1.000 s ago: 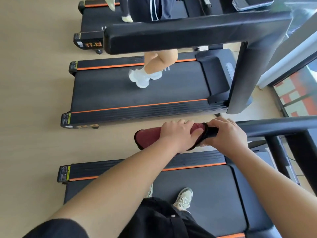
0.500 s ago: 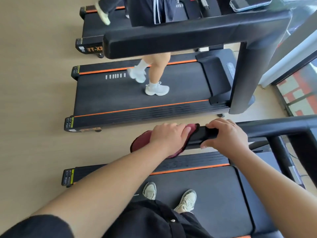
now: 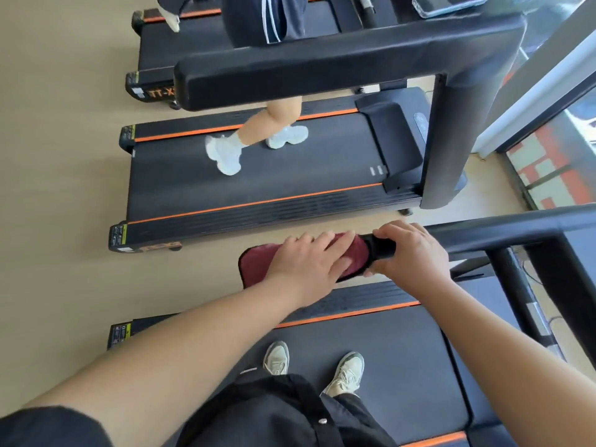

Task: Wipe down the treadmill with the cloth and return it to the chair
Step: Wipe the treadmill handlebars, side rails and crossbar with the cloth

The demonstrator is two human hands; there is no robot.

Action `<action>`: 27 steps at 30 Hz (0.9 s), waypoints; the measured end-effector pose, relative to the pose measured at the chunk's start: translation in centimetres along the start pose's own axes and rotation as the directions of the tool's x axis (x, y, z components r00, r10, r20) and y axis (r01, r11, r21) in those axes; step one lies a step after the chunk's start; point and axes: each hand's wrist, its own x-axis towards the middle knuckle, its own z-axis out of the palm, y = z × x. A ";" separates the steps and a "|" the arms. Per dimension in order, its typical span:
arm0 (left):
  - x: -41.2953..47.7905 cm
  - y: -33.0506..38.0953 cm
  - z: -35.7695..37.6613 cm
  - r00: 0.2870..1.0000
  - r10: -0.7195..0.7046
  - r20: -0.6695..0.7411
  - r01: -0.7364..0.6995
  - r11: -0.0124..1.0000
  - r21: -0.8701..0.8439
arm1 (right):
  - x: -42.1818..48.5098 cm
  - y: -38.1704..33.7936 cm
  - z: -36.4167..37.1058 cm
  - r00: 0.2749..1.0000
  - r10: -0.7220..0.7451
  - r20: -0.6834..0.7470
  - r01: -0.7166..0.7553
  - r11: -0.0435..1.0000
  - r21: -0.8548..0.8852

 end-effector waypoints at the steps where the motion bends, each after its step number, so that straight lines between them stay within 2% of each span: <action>1: 1.7 1.0 -0.8 0.994 -0.091 0.059 0.095 0.993 -0.076 | 0.0 0.0 0.0 1.000 -0.004 -0.007 0.004 1.000 -0.002; 3: 4.3 2.3 -1.6 0.965 -0.202 0.167 0.234 0.950 -0.205 | -0.1 0.1 0.2 1.000 -0.009 -0.014 0.009 1.000 -0.004; 4: 4.6 2.5 -1.5 0.963 -0.213 0.166 0.248 0.942 -0.228 | -0.2 0.1 0.3 1.000 -0.008 -0.009 0.008 1.000 -0.005; 6: 2.9 1.9 -0.6 0.987 -0.160 0.012 0.160 0.972 -0.174 | -0.2 -0.1 0.5 1.000 -0.003 -0.009 0.003 1.000 0.000; 8: -0.6 0.1 0.8 0.992 -0.014 -0.127 0.002 0.996 -0.094 | -0.2 0.1 0.7 1.000 0.000 -0.020 0.000 1.000 0.018; 11: -4.4 -3.5 2.5 0.938 0.132 -0.320 -0.147 0.989 -0.025 | -0.3 0.1 0.7 1.000 -0.019 -0.022 0.019 1.000 0.015; 13: -3.7 -3.9 2.1 0.960 0.121 -0.254 -0.130 0.991 -0.016 | -0.2 0.2 0.4 1.000 -0.014 -0.005 0.014 1.000 -0.004; 15: -1.3 -1.8 0.5 0.999 0.016 -0.049 -0.016 1.000 0.001 | 0.1 0.2 0.2 1.000 -0.016 0.009 0.016 1.000 -0.011; 18: 3.0 2.0 -0.8 0.981 -0.165 0.104 0.175 0.980 -0.091 | 0.3 0.3 0.2 0.999 -0.037 0.002 0.037 0.999 -0.037; 20: 4.3 2.9 -1.0 0.967 -0.218 0.132 0.238 0.959 -0.156 | 0.0 0.3 0.4 0.998 -0.065 -0.003 0.065 0.996 -0.065; 22: 3.7 2.8 -0.5 0.981 -0.189 0.042 0.192 0.977 -0.090 | -0.4 0.4 0.5 0.994 -0.111 -0.002 0.110 0.991 -0.077; 24: 1.6 1.9 0.3 0.996 -0.085 -0.009 0.085 0.996 -0.029 | -1.1 1.0 0.0 0.994 -0.110 -0.026 0.110 0.994 0.013; 27: -1.5 0.9 1.2 0.998 0.048 -0.051 -0.048 0.999 0.008 | -2.5 4.6 -1.5 0.987 -0.047 -0.156 0.069 0.989 0.133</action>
